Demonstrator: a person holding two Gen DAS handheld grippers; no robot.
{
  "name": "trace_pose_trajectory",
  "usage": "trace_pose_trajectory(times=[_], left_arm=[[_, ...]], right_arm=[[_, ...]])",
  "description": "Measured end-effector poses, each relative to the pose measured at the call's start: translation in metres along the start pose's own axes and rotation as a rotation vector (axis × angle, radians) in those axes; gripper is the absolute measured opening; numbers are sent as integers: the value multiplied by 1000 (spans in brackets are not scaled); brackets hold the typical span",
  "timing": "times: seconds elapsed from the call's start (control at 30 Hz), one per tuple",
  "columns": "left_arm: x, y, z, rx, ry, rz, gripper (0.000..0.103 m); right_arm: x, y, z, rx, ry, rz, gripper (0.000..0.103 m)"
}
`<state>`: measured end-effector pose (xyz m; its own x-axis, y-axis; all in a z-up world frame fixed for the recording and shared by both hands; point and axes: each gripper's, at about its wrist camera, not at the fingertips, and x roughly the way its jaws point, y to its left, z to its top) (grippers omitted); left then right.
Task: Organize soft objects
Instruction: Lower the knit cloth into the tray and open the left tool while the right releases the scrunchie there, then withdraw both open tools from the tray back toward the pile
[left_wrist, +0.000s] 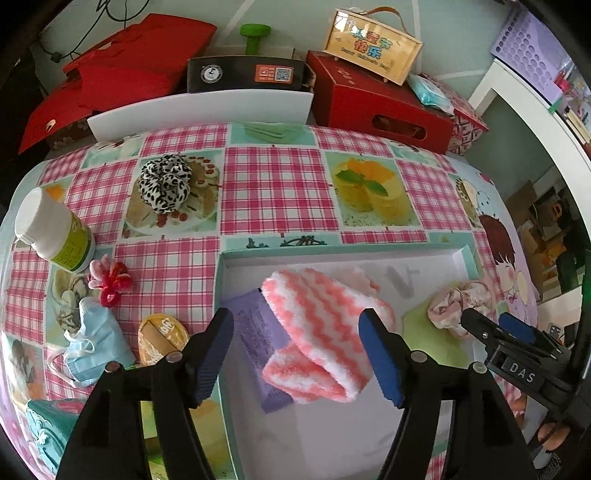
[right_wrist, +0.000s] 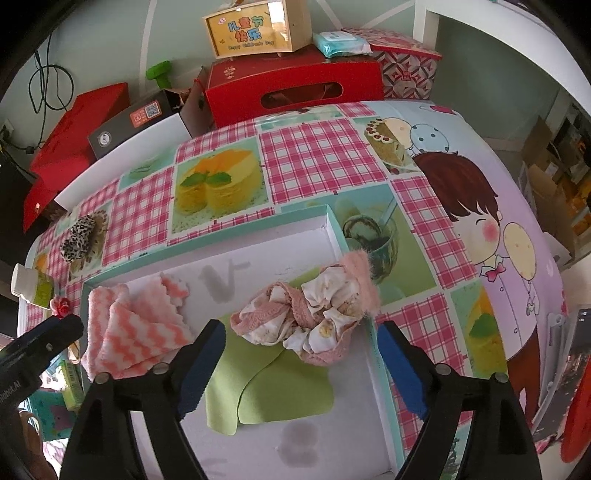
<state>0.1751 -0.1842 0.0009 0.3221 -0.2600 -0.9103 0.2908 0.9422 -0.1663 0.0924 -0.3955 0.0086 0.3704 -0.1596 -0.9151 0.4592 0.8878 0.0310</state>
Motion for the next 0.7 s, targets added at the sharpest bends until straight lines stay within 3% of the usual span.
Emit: trace_pose_trajectory(times=[0.2, 0.7], left_arm=[[0, 9, 2, -24, -33, 20, 96], [-2, 32, 5, -98, -43, 16, 96]], right_arm=[[-5, 2, 2, -22, -35, -9, 103], [-5, 0, 2, -8, -36, -34, 103]])
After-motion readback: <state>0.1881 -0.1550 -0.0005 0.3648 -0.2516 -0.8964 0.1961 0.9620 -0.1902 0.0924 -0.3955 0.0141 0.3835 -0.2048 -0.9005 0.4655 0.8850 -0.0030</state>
